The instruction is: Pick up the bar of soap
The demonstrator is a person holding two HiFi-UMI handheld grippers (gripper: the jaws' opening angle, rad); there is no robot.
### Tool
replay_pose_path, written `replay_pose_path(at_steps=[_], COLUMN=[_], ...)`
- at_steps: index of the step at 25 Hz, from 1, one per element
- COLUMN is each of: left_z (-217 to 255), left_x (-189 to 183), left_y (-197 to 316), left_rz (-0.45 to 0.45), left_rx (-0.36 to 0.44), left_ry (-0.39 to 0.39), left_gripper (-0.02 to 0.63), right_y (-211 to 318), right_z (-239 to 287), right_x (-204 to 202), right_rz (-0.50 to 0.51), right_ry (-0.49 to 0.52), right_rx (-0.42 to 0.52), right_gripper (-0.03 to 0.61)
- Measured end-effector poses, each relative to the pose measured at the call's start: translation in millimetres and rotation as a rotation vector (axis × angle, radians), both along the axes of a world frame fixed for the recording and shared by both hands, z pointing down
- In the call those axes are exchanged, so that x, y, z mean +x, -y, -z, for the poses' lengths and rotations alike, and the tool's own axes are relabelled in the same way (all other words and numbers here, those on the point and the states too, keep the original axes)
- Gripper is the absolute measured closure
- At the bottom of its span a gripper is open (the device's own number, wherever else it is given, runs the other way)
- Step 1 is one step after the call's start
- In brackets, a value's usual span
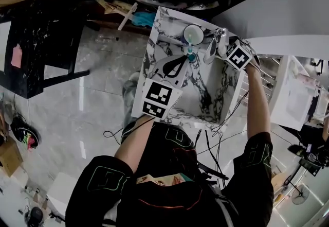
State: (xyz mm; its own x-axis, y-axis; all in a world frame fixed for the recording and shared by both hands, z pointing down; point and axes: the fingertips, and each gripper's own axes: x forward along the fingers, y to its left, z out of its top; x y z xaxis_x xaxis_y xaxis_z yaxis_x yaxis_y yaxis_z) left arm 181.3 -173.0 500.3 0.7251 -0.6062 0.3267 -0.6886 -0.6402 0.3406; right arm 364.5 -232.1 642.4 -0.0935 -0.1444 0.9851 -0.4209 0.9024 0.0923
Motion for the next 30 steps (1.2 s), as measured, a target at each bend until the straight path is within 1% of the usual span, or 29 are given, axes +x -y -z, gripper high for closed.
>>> replay_pose_path(at_steps=[2, 8, 10, 15, 19, 23, 26, 30], left_z=[-0.7, -5.6, -5.8, -6.8, -4.0, 2.7, 9.6, 16.2], left_x=[1.5, 1.0, 1.0, 0.0, 2.3, 2.4, -4.4, -12.7], left_y=[-1.4, -2.7, -2.9, -2.3, -6.5, -9.8, -8.1, -10.5], left_rz=[-0.004, -0.002, -0.001, 0.006, -0.003, -0.011, 0.000, 0.005], left_rx=[-0.001, -0.013, -0.013, -0.005, -0.010, 0.006, 0.023, 0.038], left_ry=[0.001, 0.010, 0.014, 0.014, 0.019, 0.025, 0.028, 0.041], left_gripper=[0.611, 0.610, 0.611, 0.610, 0.610, 0.611, 0.610, 0.611], right_y=[-1.0, -3.2, -3.6, -2.9, -0.2, 1.9, 4.0, 2.2], right_z=[-0.7, -1.2, -0.6, -0.3, -1.3, -1.2, -0.4, 3.6], right_x=[-1.0, -7.5, -7.3, -7.9, -7.4, 1.7, 2.7, 2.8], right_rz=[-0.030, -0.196, -0.230, -0.274, -0.316, -0.400, -0.452, -0.561], right_ry=[0.045, 0.210, 0.238, 0.275, 0.283, 0.261, 0.250, 0.325], right_rx=[-0.025, -0.141, -0.163, -0.144, -0.125, -0.087, -0.049, -0.028], right_gripper=[0.319, 0.318, 0.316, 0.314, 0.316, 0.316, 0.318, 0.318])
